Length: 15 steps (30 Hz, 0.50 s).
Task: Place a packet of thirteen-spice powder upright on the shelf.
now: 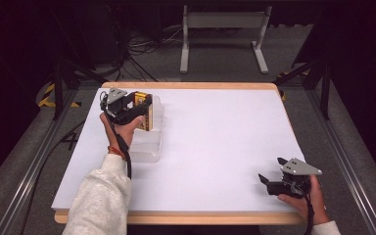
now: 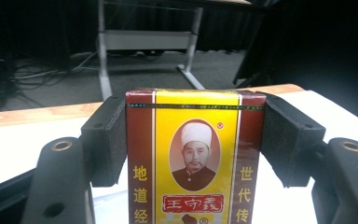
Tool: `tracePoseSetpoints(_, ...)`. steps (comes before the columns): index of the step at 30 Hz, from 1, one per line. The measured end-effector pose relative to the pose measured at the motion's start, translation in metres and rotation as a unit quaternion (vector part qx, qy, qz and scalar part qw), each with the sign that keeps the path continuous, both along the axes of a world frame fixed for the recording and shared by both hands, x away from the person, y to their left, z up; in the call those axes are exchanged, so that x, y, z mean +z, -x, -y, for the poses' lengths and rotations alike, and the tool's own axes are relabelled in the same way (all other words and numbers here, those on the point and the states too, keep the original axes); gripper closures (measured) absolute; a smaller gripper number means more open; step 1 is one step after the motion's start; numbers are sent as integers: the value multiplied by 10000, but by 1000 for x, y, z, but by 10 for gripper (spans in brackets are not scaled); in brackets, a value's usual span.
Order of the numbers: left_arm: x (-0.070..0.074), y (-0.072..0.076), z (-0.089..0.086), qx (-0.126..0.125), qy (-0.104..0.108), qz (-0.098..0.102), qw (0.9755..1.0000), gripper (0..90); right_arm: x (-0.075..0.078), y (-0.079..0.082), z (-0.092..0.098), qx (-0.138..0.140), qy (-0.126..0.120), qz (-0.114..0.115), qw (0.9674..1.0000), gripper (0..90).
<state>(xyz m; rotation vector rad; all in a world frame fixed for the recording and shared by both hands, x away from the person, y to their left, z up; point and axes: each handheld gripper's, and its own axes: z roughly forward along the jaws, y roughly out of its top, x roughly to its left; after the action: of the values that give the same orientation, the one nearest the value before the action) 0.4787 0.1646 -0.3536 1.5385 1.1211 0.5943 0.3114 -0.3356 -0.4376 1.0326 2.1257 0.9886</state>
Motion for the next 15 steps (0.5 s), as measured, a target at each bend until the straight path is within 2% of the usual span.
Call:
tracePoseSetpoints(2,-1,-1,1,-13,74,-25,10000,321,0,0,0,3,-9,1,10000,110)
tracePoseSetpoints(6,-9,-1,6,83,-85,-108,9999,320,0,0,2,-28,-30,-4,10000,110)
tracePoseSetpoints(7,-10,0,7,110,-47,-117,9999,320,0,0,2,-22,-27,0,10000,110)
tracePoseSetpoints(9,-10,0,6,129,-41,-108,9999,320,0,0,2,-3,-25,3,10000,110)
tracePoseSetpoints(12,-6,1,4,164,-73,-213,9996,318,0,0,1,-10,-32,0,10000,110)
tracePoseSetpoints(14,-4,2,3,54,-126,-235,9996,318,0,0,0,7,-18,5,10000,110)
tracePoseSetpoints(15,-4,2,3,76,-162,-248,9995,317,0,0,0,20,-14,5,10000,110)
